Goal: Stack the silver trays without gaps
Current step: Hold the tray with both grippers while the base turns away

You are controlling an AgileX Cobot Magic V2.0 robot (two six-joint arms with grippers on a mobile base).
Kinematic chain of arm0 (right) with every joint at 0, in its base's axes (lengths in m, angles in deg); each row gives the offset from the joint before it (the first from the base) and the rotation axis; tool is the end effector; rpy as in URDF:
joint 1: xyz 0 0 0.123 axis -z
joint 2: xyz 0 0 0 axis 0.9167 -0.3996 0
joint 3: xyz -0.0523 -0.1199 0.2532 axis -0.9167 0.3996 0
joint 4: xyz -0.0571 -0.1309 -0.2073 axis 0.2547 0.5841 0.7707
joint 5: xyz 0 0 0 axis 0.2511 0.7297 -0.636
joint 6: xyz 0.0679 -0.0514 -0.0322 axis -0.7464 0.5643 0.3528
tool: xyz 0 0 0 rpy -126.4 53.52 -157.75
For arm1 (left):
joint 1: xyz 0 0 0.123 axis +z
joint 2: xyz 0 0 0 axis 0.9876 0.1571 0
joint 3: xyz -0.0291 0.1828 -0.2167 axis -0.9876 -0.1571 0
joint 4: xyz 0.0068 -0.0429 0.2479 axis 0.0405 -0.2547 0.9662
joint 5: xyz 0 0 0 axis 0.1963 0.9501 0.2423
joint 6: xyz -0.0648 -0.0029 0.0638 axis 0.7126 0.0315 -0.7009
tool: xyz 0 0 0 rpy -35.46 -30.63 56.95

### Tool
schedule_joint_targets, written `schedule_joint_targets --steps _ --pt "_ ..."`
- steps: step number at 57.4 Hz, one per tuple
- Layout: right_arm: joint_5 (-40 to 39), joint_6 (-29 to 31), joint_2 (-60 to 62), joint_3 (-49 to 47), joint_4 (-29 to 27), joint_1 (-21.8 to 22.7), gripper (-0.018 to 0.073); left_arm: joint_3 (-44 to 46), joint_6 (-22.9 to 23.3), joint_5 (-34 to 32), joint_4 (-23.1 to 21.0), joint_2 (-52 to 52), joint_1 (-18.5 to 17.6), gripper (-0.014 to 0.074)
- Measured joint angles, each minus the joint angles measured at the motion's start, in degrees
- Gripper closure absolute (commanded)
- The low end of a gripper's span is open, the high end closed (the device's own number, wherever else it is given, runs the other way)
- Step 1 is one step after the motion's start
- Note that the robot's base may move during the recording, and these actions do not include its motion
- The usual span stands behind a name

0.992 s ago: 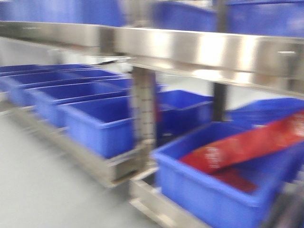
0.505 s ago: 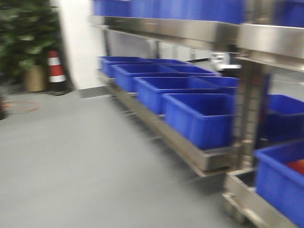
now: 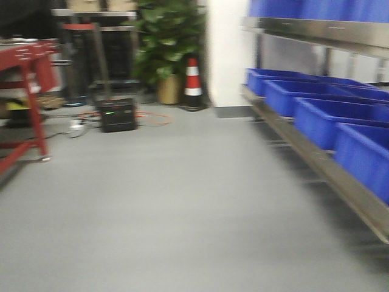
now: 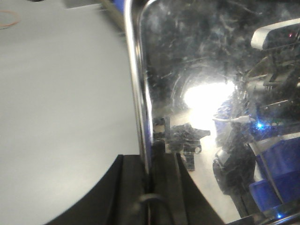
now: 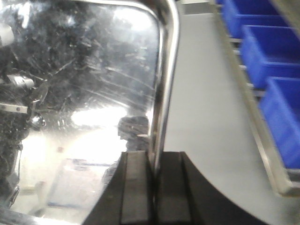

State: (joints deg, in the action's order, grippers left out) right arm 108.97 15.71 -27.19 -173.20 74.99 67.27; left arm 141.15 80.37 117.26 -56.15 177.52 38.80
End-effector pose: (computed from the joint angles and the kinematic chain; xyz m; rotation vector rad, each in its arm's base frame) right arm 0.3146 0.0080 0.4600 0.0124 2.0292 0.1824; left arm 0.3360 -0.2772 0.4783 0.4274 2.0366 -0.3381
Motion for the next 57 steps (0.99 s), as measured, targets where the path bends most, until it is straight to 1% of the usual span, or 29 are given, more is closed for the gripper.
schedule_joint_targets --steps 57 --pt "0.0 0.0 0.0 0.0 0.0 0.0 0.064 0.1 0.0 0.0 0.1 0.0 0.0 0.0615"
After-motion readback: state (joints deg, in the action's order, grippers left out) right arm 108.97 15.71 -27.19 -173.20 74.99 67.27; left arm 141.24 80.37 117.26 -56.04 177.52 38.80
